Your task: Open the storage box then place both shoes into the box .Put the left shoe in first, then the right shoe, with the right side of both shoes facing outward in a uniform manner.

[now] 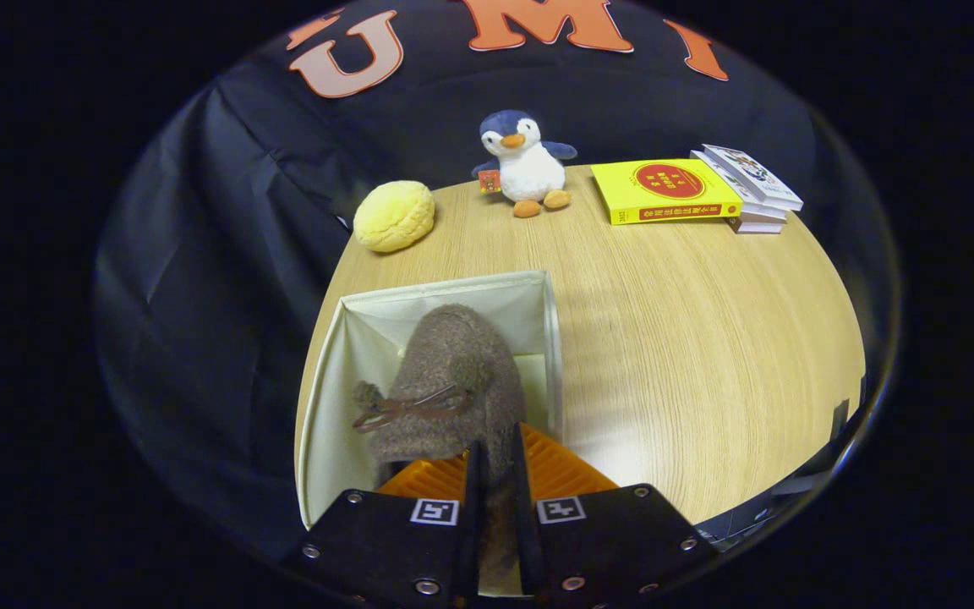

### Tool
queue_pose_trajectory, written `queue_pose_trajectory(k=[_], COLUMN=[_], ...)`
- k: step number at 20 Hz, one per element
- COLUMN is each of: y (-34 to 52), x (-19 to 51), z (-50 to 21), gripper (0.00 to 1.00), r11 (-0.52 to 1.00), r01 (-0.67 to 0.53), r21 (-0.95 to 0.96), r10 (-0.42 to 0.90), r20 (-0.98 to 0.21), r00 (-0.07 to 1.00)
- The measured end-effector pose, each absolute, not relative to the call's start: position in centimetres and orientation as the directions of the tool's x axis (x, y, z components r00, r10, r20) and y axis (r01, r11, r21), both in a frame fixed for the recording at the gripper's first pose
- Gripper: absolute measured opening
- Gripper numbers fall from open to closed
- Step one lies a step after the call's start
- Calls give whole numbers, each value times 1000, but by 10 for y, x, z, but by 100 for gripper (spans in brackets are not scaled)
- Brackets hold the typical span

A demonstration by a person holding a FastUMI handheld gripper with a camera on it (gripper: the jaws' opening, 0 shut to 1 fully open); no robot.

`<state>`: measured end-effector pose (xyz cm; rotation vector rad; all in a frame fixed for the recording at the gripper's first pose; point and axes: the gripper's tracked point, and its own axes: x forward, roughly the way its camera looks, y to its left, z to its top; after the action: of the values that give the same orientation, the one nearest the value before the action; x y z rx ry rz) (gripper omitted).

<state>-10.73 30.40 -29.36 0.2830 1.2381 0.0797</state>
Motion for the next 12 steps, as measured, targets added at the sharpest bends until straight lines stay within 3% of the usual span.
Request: queue_pose_trajectory(k=[5, 12], y=[303, 234], x=[-96, -67], z=[-252, -190], gripper=[46, 79], r11=[927, 930], r01=[29, -64], r21=[374, 362], r10=[330, 319], r20=[-848, -707], r00=[415, 631])
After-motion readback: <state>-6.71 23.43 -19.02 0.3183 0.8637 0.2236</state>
